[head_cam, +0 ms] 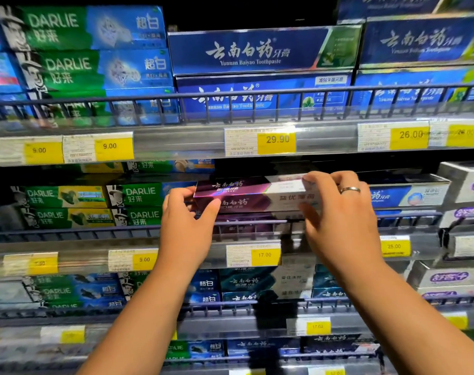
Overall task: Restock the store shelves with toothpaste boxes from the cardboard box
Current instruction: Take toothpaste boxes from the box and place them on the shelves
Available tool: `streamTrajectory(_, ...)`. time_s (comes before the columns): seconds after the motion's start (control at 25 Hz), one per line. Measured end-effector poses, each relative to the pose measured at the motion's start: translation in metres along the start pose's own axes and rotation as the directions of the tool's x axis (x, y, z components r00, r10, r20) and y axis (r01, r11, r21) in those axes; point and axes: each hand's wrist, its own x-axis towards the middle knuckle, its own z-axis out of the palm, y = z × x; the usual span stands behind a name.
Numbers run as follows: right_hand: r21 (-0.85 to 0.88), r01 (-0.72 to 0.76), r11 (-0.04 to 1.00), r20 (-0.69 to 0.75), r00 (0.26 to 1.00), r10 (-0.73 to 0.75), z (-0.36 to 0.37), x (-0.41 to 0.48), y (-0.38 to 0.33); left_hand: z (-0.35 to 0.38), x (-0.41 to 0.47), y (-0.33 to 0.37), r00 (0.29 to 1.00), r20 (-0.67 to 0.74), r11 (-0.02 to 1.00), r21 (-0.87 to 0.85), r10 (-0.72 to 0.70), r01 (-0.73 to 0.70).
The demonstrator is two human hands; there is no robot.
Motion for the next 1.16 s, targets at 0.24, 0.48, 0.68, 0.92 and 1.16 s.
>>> streamTrajectory(0.24, -0.188, -0.025, 0.982, 0.009, 1.0, 0.027, 0.02, 0.002, 0.008, 0.001, 0.005, 0.001, 0.999, 0.009, 0.991, 0.126, 0.043, -0.044)
streamTrajectory(0.48, -0.198, -0.003, 0.98, -0.008, 1.0, 0.002, 0.027, 0.002, 0.008, -0.005, 0.001, 0.001, 0.996, 0.072, 0.986, 0.151, 0.054, -0.065)
streamTrajectory(0.68, -0.055, -0.028, 0.998, -0.041, 0.999, 0.026, 0.01, -0.012, 0.007, -0.015, -0.018, 0.013, 0.981, -0.026, 0.981, 0.027, 0.195, -0.194)
streamTrajectory(0.92, 0.089, -0.088, 0.992, -0.016, 0.996, 0.09, -0.012, -0.051, 0.03, 0.022, -0.061, 0.032, 0.913, 0.355, 0.931, -0.36, 0.201, -0.065)
streamTrajectory(1.16, 0.213, -0.323, 0.922, 0.057, 0.946, 0.318, -0.044, -0.102, 0.072, 0.088, -0.108, 0.038, 0.712, 0.67, 0.917, -0.387, 0.21, 0.094)
